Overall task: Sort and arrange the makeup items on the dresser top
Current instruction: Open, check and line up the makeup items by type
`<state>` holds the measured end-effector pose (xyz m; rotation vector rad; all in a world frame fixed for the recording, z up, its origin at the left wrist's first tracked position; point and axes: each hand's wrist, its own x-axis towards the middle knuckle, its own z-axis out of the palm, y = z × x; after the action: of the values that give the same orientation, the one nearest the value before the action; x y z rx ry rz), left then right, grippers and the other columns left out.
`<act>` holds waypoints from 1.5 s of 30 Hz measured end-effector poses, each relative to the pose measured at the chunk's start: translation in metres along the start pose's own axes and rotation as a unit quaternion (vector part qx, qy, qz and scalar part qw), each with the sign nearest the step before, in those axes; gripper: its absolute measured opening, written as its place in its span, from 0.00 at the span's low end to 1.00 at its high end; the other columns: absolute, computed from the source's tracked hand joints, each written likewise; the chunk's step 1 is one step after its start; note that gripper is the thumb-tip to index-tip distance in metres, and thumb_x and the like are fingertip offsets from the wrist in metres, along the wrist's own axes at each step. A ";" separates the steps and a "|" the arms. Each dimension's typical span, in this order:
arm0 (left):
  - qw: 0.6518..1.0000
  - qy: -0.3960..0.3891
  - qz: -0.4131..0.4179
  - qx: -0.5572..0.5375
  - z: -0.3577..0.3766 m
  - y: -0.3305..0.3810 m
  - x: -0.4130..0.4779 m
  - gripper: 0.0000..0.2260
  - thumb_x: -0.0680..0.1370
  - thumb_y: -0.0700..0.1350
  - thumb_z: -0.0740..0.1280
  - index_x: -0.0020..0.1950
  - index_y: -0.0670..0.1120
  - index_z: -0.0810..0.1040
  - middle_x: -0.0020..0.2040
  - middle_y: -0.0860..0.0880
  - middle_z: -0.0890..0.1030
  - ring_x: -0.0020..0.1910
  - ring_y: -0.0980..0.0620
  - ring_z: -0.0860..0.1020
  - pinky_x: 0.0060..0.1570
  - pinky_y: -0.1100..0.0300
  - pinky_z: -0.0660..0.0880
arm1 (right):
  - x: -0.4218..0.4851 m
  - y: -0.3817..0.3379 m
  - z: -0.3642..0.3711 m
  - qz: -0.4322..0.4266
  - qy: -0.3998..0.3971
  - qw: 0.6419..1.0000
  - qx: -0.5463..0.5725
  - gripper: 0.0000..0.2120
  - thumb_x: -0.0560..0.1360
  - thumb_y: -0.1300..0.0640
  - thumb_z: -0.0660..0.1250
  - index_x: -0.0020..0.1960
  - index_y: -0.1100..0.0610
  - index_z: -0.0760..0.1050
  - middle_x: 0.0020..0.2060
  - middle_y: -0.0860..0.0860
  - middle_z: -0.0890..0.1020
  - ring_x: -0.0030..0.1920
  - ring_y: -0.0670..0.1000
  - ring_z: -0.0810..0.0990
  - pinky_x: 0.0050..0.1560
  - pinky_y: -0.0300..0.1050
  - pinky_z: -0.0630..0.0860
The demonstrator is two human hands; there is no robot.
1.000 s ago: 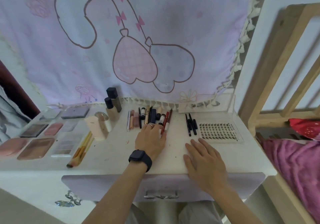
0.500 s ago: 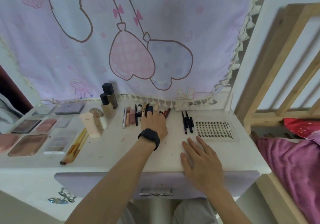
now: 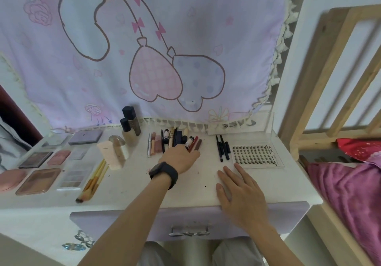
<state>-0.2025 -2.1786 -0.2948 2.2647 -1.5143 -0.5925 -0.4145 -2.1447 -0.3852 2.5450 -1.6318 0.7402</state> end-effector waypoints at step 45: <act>0.892 0.247 0.359 0.119 0.047 -0.058 -0.060 0.14 0.83 0.50 0.56 0.56 0.46 0.79 0.44 0.49 0.77 0.39 0.48 0.74 0.36 0.55 0.72 | 0.042 -0.032 -0.024 0.160 -0.113 0.845 0.497 0.22 0.73 0.32 0.66 0.40 0.52 0.78 0.32 0.50 0.85 0.26 0.45 0.71 0.28 0.34 0.68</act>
<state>-0.2023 -2.1046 -0.3556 1.6029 -2.0103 0.3717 -0.3815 -2.1598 -0.3392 3.0704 -2.1897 1.7781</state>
